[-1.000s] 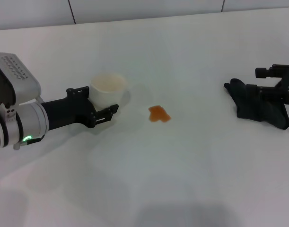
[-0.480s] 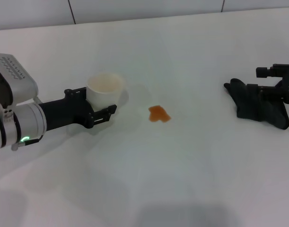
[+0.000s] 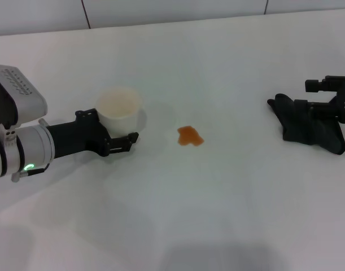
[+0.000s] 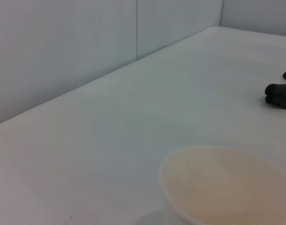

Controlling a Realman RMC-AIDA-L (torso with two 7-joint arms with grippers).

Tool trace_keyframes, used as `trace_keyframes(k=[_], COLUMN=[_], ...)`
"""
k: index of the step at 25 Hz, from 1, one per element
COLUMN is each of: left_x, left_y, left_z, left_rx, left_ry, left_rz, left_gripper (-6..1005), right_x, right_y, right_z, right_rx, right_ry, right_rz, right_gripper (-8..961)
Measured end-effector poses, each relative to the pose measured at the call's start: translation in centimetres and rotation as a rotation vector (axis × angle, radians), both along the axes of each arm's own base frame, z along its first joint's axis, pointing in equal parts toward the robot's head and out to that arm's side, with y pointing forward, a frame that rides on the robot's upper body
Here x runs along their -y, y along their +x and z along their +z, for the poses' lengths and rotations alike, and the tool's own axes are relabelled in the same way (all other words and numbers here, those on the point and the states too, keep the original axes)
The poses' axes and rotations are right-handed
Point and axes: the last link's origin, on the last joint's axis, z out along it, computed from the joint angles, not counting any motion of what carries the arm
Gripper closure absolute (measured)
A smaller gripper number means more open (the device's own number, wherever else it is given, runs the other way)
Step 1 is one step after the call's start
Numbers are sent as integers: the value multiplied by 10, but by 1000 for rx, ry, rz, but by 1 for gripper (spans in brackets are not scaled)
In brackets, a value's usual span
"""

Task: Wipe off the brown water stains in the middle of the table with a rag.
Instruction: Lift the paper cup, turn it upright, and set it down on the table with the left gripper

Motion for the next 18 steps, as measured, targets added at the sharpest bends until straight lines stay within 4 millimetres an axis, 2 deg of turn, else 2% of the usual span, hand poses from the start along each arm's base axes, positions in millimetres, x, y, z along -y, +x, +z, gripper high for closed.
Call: trace_keyframes(k=[6, 10, 18], left_x=[-1, -1, 1], left_y=[1, 3, 4], left_z=[0, 1, 4], left_rx=[6, 15, 32], left_ry=[1, 0, -7], left_rz=[-2, -5, -17], left_gripper=[152, 110, 109], right_x=[0, 0, 1], right_y=[0, 0, 2], right_z=[0, 1, 2], right_rx=[1, 1, 3], right_ry=[1, 1, 2], right_rz=[-1, -1, -7], right_gripper=[300, 300, 300])
